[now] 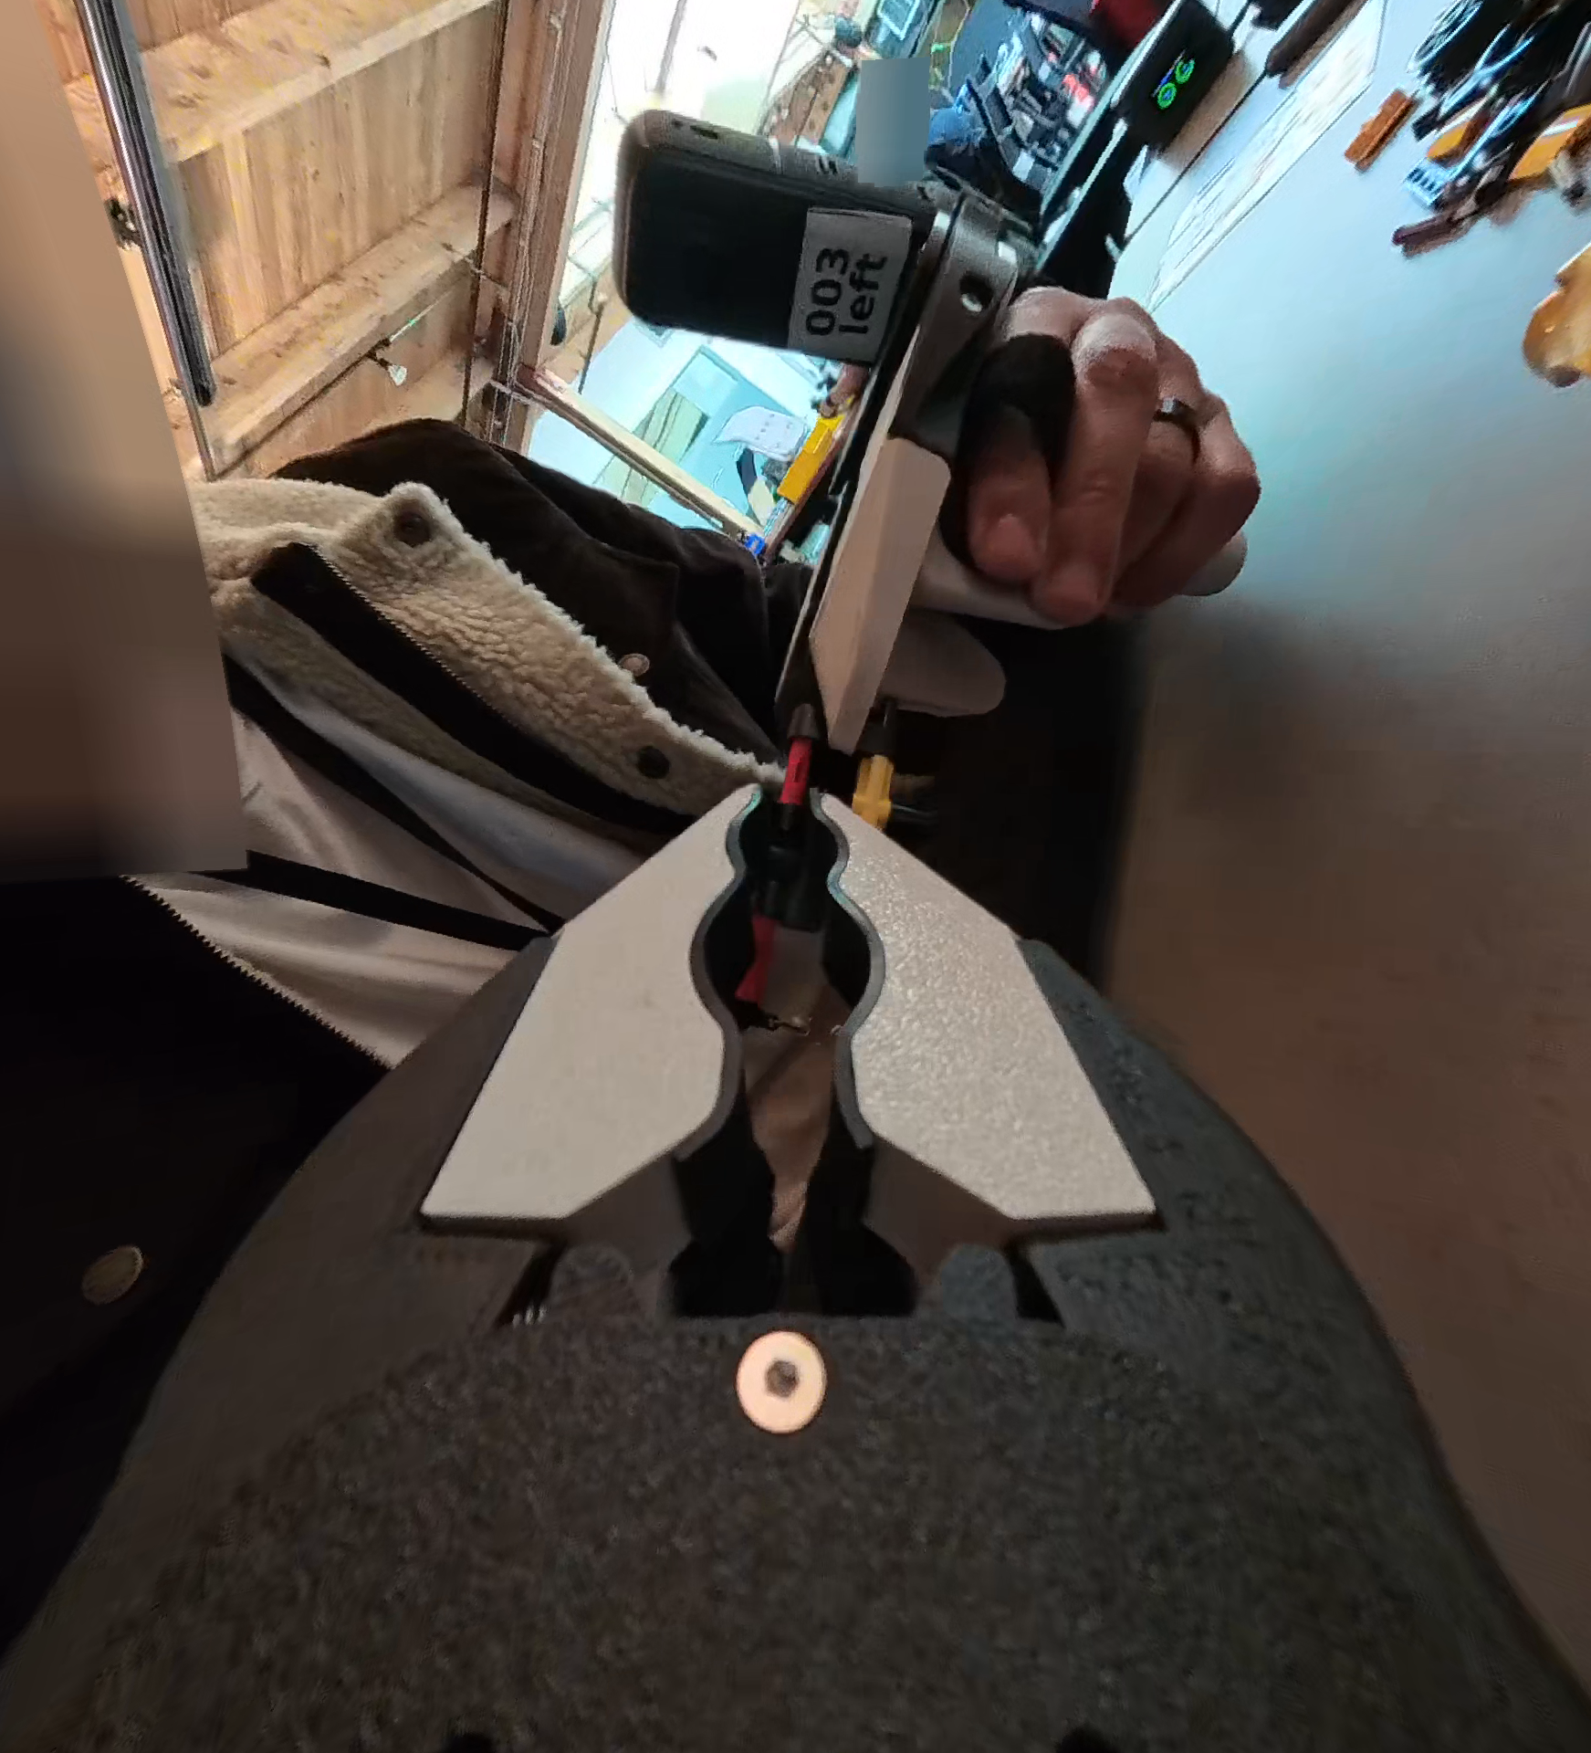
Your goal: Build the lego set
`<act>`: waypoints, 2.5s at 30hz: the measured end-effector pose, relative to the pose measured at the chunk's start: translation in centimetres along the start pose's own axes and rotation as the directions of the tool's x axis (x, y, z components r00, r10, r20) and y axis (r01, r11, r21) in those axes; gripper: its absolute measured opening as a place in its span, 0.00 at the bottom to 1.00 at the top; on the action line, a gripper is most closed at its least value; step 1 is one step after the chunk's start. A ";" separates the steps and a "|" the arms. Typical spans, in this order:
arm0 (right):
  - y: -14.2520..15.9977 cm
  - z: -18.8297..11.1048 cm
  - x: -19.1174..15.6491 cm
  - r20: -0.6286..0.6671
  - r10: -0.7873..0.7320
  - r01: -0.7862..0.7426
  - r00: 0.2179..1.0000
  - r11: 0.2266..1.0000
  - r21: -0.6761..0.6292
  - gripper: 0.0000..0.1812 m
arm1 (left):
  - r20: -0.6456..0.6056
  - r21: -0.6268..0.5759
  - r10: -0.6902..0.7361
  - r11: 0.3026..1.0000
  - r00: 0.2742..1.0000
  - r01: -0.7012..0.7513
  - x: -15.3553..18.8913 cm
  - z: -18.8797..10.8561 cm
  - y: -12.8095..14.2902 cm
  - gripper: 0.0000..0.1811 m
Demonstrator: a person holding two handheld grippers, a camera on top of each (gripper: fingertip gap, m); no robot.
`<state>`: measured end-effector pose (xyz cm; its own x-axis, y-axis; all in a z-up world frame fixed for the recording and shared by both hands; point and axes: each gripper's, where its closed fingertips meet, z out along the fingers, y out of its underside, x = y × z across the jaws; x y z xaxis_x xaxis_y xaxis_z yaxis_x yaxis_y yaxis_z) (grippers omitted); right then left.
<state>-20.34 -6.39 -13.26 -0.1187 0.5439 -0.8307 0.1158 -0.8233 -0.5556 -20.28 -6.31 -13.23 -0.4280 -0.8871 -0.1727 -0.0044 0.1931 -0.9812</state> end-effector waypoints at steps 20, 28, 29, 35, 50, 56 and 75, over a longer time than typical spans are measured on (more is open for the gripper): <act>-0.7 -0.6 1.4 -0.189 -0.100 0.109 0.977 0.993 0.038 0.03 | 0.047 -0.054 -0.046 0.997 0.998 0.049 -1.1 0.0 1.1 0.07; -0.8 -0.5 1.0 -0.175 -0.091 0.095 0.980 0.995 0.016 0.03 | 0.017 -0.054 -0.001 0.999 1.000 0.002 -0.4 0.2 0.9 0.07; -0.9 -0.6 1.0 -0.187 -0.103 0.109 0.977 0.994 0.020 0.02 | 0.024 -0.054 0.000 0.999 1.000 0.002 -0.5 0.2 0.8 0.07; -1.7 -0.6 1.4 -0.238 -0.131 0.150 0.962 0.987 0.062 0.02 | 0.073 -0.065 -0.030 0.997 0.997 0.035 -1.4 0.0 1.0 0.07; -2.5 -2.0 1.3 -0.466 -0.454 0.497 0.759 0.867 -0.035 0.10 | 0.097 -0.041 -0.126 0.991 0.987 0.130 -2.4 -0.5 0.9 0.07; -1.8 -1.6 1.9 -0.473 -0.488 0.508 0.734 0.856 -0.095 0.04 | 0.089 -0.034 -0.141 0.989 0.986 0.145 -2.3 -0.6 0.7 0.07; -1.5 -1.6 2.2 -0.270 -0.014 0.063 0.963 0.983 0.172 0.03 | 0.110 -0.098 -0.025 0.995 0.994 0.036 -2.2 -0.4 1.7 0.07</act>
<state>-19.22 -3.76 -14.32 0.1506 0.5794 -0.8010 -0.0636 -0.8029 -0.5927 -19.71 -3.84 -14.43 -0.3258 -0.9324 -0.1565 -0.1079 0.2011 -0.9736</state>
